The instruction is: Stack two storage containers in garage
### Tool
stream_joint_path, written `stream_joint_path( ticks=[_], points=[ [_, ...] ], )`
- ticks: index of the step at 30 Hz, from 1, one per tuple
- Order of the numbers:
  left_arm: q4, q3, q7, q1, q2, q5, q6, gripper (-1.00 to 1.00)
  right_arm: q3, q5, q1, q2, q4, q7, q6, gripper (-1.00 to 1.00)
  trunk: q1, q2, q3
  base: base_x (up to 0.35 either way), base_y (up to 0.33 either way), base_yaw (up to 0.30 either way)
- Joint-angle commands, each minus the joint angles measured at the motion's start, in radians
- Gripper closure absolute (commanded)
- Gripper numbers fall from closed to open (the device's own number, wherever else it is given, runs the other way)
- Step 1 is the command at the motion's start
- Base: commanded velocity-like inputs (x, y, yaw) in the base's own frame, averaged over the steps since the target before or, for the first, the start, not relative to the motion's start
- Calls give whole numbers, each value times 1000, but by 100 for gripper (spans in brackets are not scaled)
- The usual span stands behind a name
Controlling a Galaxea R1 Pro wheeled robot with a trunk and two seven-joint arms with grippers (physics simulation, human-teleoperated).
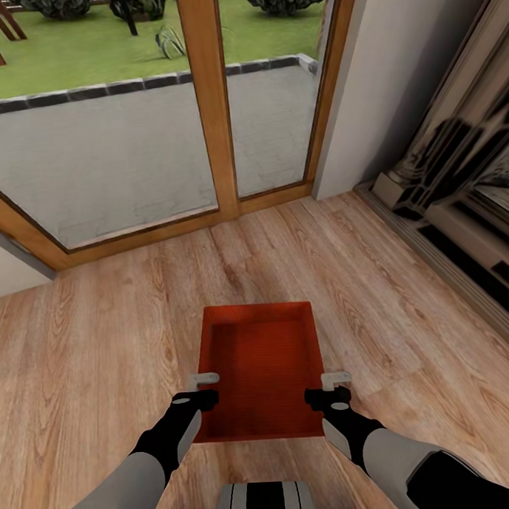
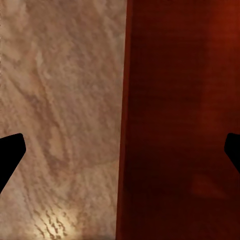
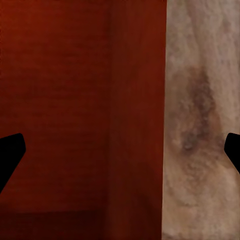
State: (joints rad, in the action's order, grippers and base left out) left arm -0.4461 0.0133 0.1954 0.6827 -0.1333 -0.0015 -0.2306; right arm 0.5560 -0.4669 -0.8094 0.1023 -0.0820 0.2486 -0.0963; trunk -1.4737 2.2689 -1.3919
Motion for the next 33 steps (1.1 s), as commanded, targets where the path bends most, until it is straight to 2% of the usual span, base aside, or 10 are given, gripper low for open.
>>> stream_joint_path(
  ticks=[1, 7, 8, 10, 11, 33],
  points=[
    [-2, 2, 3, 0, 0, 0, -6, -100, 9, -10, -1, 0, 1, 3, -4, -100, 0, 0, -1, 0, 0, 0],
    [-2, 2, 2, 0, 0, 0, -6, -100, 9, -10, -1, 0, 1, 3, -4, -100, 0, 0, -1, 0, 0, 0],
    [-2, 2, 2, 0, 0, 0, -6, 100, 9, -10, -1, 0, 1, 3, -4, -100, 0, 0, -1, 0, 0, 0],
    [3, 2, 2, 0, 0, 1, -8, 100, 9, -11, -1, 0, 1, 3, -4, -100, 0, 0, -1, 0, 0, 0],
    [5, 2, 2, 0, 0, 1, -9, 100, 9, -11, -1, 0, 1, 3, -4, 100, 0, 0, -1, 0, 0, 0],
    [-3, 2, -1, 0, 0, 2, -8, 100, 9, -10, -1, -1, 1, 3, -5, 100, 0, 0, -1, 0, 0, 0]
  ],
)
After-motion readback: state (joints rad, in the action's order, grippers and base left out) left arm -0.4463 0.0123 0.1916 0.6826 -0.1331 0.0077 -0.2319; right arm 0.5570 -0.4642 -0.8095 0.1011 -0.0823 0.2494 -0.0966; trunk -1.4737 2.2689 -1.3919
